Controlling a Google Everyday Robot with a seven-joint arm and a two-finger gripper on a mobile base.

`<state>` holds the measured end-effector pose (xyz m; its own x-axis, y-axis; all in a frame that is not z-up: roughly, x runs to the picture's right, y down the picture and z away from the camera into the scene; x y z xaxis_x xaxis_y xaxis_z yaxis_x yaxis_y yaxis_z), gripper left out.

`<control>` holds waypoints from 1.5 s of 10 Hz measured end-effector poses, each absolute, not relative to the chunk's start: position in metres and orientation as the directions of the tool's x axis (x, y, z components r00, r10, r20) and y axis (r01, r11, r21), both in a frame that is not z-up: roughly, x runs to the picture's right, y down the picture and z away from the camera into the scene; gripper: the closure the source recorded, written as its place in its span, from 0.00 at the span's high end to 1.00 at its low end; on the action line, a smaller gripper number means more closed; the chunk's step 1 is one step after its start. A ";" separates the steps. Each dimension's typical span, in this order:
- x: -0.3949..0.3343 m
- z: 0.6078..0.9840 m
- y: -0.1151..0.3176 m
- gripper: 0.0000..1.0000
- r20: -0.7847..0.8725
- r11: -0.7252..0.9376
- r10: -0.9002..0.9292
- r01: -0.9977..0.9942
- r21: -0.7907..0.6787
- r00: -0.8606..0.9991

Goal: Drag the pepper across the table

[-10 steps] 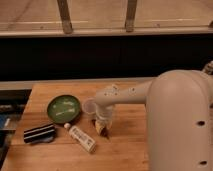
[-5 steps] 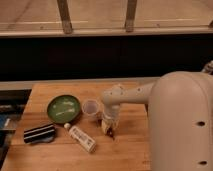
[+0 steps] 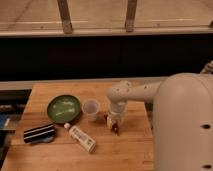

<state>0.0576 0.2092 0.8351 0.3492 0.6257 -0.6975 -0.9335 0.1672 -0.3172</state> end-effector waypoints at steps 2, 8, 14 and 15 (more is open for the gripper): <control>0.076 0.842 0.197 0.00 -0.697 0.133 0.643 -0.943 -0.305 0.317; 0.135 0.858 0.188 0.00 -0.721 0.031 0.667 -0.974 -0.225 0.188; 0.165 0.848 0.177 0.00 -0.708 -0.010 0.697 -0.986 -0.167 0.113; 0.164 0.848 0.177 0.00 -0.709 -0.009 0.696 -0.986 -0.168 0.114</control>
